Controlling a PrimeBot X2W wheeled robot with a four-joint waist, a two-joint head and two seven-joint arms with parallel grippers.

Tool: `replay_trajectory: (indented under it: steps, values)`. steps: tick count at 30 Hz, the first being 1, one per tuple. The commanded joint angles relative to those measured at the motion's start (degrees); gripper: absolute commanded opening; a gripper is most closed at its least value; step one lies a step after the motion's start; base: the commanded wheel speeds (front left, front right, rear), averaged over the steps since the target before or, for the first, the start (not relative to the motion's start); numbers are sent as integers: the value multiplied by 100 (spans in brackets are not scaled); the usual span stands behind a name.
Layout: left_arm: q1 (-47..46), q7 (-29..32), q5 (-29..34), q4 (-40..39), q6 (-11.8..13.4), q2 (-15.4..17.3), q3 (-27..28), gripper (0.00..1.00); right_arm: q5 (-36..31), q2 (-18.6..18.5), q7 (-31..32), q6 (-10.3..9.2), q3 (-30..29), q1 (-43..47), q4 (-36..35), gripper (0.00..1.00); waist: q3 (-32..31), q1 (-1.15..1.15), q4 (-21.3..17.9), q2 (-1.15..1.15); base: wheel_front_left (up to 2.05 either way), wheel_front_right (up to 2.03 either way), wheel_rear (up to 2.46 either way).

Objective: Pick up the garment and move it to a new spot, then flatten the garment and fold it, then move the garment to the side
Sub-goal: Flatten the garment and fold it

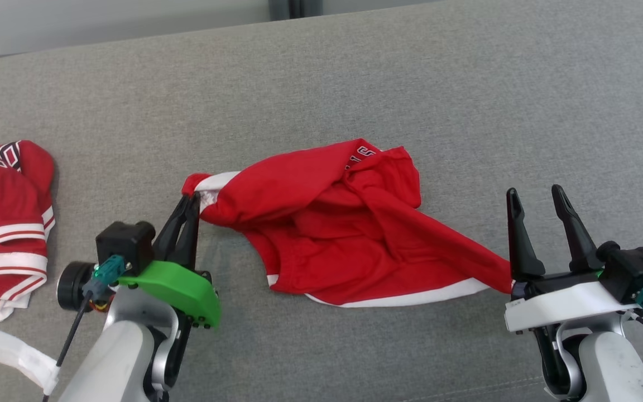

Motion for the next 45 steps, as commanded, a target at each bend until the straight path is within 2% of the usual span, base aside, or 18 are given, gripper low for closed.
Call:
replay_trajectory:
  steps: [1, 2, 3, 4, 5, 7, 11, 18, 22, 32, 45]
  values:
    - [128, -156, -149, 151, -60, -93, 68, 0, -63, -9, 17, -5, -11, -89, -32, 100, 63, 0, 90, 0, 0, 0, 0]
    - [193, -314, -273, 306, -128, -139, 126, 0, -81, -10, 39, -5, -20, -94, -45, 100, 70, 0, 109, 0, 0, 0, 0]
    - [219, -447, -340, 415, -168, -171, 170, 5, -97, -9, 54, -5, -29, -97, -57, 100, 69, 0, 124, 0, 0, 0, 0]
    - [260, -579, -376, 561, -224, -210, 182, 67, -108, -9, 57, -4, -37, -102, -74, 100, 67, 0, 137, 0, 0, 0, 0]
    - [269, -709, -400, 666, -261, -255, 195, 100, -126, -9, 78, -5, -44, -101, -88, 100, 62, 0, 148, 0, 0, 0, 0]
    - [266, -998, -409, 847, -321, -331, 228, 100, -148, -9, 111, -5, -56, -97, -110, 100, 46, 0, 163, 0, 0, 0, 0]
    - [282, -1359, -308, 878, -246, -476, 447, 100, -243, -9, 173, -4, -100, -82, -193, 100, -24, 0, 196, 0, 0, 0, 0]
    - [620, -1413, 165, 215, -140, -360, 1040, 100, -463, -9, 367, -4, -148, 37, -393, 100, -275, 0, 282, 0, 0, 0, 0]
    - [900, -1414, 355, -5, -96, -234, 1200, 100, -538, -9, 488, -5, -134, 130, -497, 100, -418, 0, 320, 0, 0, 0, 0]
    - [1290, -1387, 442, -195, -8, -75, 1194, 100, -621, -9, 686, -4, -92, 312, -704, 100, -556, 0, 372, 0, 0, 0, 0]
    - [1102, -1373, 417, -281, -6, -123, 1105, 100, -580, -85, 799, -4, -100, 210, -687, 100, -391, 0, 497, 0, 0, 0, 0]
